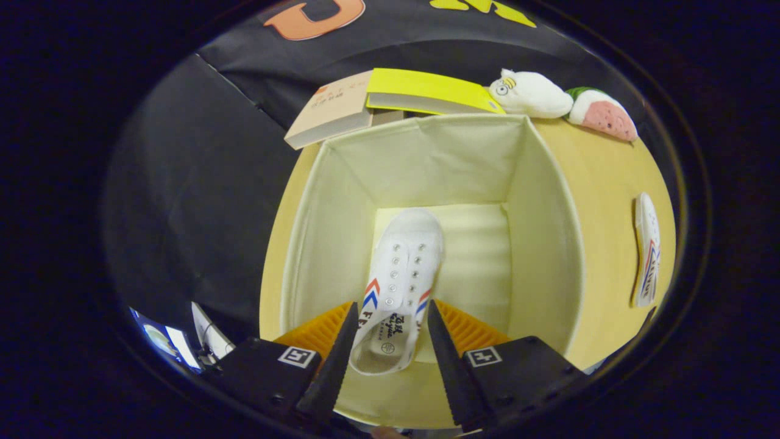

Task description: Open the storage box then place both shoes into the box .Put the left shoe in first, then the right shoe, with the right side of both shoes facing outward in a uniform manner.

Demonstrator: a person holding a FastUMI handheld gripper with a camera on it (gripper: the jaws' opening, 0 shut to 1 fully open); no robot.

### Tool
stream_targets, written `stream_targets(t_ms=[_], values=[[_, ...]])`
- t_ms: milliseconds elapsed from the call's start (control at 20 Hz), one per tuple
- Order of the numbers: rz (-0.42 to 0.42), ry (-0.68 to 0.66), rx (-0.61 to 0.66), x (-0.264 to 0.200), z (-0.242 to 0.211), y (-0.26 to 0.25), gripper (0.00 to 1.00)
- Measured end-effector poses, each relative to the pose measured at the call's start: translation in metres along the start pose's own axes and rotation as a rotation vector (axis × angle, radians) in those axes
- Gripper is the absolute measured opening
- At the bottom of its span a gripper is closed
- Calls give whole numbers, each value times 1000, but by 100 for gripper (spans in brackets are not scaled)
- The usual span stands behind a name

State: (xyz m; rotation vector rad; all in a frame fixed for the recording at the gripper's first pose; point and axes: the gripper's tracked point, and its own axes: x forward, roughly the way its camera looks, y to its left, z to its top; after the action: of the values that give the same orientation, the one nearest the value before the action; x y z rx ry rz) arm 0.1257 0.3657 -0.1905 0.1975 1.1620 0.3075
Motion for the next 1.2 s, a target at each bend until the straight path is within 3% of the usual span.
stream_targets(t_ms=[150,350,550,800,1200], values=[[17,-24,-1,-35,8,-10,97],[34,-76,-7,-84,19,-41,97],[-23,-132,21,-117,32,-111,98],[-116,-100,82,-126,21,-216,97],[-197,21,244,-123,-22,-375,97]])
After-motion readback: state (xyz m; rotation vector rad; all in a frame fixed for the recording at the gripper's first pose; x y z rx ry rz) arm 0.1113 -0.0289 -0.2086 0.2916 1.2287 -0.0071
